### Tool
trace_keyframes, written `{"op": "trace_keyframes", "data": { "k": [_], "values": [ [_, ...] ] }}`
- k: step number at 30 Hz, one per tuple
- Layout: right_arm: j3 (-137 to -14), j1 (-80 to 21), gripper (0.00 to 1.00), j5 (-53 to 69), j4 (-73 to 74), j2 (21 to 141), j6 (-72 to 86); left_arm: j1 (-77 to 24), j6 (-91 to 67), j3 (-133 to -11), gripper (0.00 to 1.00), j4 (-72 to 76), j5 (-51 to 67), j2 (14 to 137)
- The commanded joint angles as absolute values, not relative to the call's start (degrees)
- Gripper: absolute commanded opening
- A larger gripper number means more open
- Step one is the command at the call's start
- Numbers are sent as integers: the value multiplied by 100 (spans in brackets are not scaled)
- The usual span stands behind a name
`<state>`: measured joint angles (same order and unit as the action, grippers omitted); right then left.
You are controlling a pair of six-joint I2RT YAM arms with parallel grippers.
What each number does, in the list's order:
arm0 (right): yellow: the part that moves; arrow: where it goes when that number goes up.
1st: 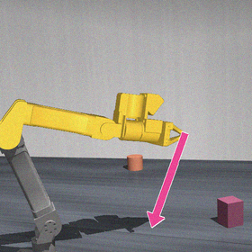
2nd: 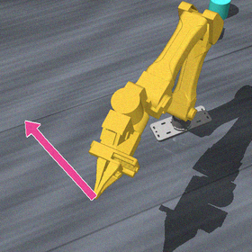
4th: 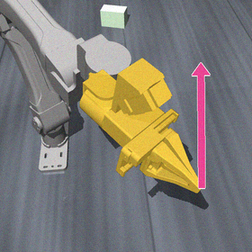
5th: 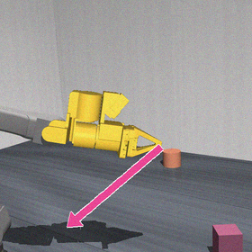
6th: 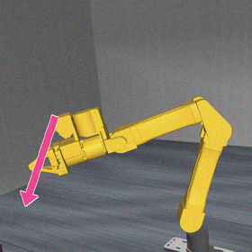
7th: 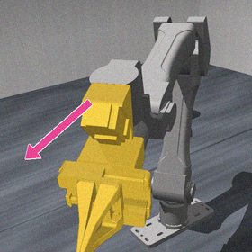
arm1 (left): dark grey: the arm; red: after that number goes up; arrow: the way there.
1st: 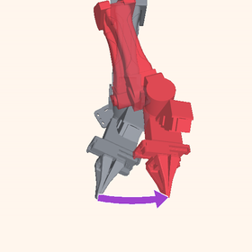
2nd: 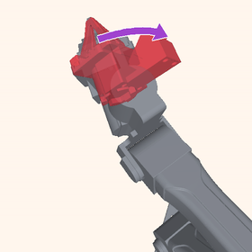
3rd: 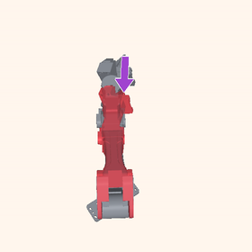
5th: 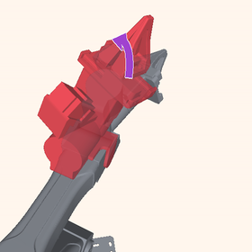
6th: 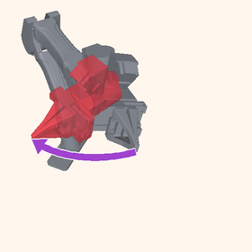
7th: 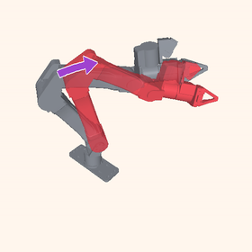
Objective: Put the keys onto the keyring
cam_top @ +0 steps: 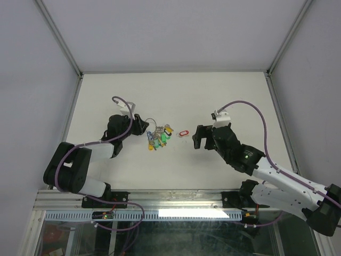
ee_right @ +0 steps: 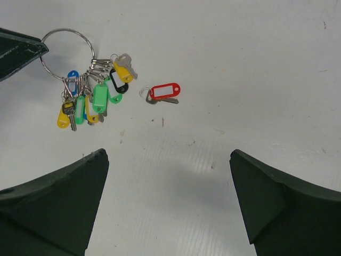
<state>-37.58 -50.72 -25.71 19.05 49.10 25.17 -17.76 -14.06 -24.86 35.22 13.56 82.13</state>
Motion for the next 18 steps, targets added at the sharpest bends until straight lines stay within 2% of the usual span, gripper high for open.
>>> {"op": "trace_keyframes", "data": {
  "k": [1,8,10,13,14,18],
  "values": [
    [-4098,-5063,99,-2385,1983,4889,2374,-1561,-1642,-2826,35,3951,1307,8203],
    [-4585,-5058,99,-2515,2642,4587,2270,-1393,-1067,-3286,58,2150,703,6658],
    [-4704,-5062,99,-2503,2703,4372,2181,-1396,-888,-3440,69,1494,587,6149],
    [-4893,-5063,99,-2627,2794,4034,1971,-1396,-674,-3499,93,822,541,5230],
    [-4955,-5063,99,-2685,2835,3921,1895,-1390,-621,-3492,97,622,492,4916],
    [-5157,-5062,99,-3011,2977,3442,1561,-1390,-493,-3497,99,-202,145,3730]
  ]
}}
